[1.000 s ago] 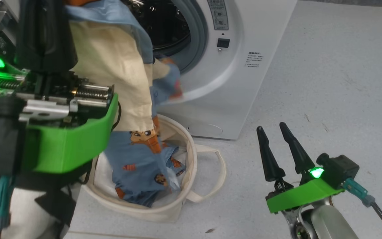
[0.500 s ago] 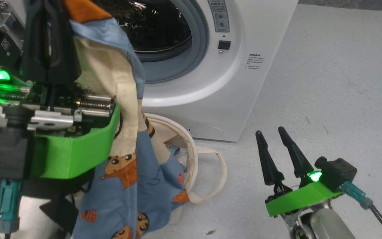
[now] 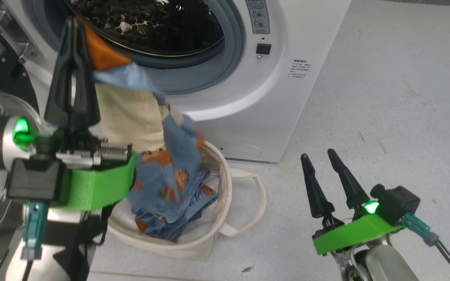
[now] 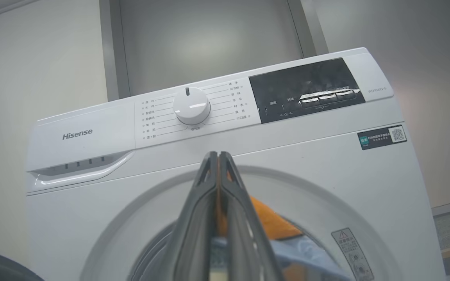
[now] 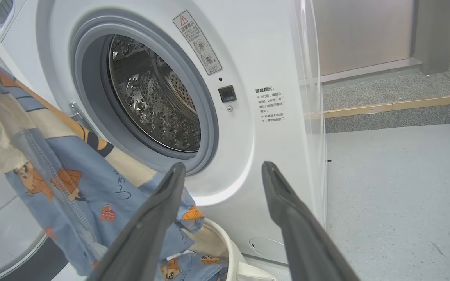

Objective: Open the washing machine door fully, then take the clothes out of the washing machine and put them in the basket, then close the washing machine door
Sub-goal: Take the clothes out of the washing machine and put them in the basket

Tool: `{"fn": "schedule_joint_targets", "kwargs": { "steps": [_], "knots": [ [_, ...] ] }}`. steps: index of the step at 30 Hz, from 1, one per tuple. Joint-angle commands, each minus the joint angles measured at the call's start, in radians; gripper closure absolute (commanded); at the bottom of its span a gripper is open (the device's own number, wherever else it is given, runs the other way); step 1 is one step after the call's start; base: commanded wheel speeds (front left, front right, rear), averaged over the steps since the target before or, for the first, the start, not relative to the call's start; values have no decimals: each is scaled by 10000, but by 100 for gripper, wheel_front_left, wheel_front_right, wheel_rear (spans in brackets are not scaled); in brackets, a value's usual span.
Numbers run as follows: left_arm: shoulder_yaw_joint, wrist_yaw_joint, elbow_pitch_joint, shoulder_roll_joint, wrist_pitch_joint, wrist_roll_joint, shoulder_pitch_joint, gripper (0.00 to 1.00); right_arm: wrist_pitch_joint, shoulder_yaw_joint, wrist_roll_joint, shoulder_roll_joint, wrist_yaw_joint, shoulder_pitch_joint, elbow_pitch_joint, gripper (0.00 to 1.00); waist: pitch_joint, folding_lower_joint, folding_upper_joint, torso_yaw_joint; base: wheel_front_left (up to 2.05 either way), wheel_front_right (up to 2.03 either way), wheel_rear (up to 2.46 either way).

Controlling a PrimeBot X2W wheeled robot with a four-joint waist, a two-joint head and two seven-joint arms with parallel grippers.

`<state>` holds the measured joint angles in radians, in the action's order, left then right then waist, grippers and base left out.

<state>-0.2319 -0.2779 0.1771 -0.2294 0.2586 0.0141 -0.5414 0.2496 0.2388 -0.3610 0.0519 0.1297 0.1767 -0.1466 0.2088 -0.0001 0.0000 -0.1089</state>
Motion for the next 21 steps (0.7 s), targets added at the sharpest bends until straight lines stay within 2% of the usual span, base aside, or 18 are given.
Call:
{"fn": "schedule_joint_targets", "kwargs": {
  "steps": [1,9,17,21],
  "knots": [
    [431,-26,270,-411,32,-95,48,100,122,186,76,-17,10,2,355,0,22,1,0,-7,0,0,0],
    [290,-23,340,-549,32,-158,625,100,122,27,211,-17,10,-91,333,0,105,1,0,142,0,0,0],
    [-124,-81,327,-391,32,-243,650,100,122,110,233,-17,10,-34,357,0,218,1,0,249,0,0,0],
    [-284,-75,-331,-346,32,-182,618,100,122,78,209,-17,10,82,396,0,495,1,0,183,0,0,0]
  ]
}}
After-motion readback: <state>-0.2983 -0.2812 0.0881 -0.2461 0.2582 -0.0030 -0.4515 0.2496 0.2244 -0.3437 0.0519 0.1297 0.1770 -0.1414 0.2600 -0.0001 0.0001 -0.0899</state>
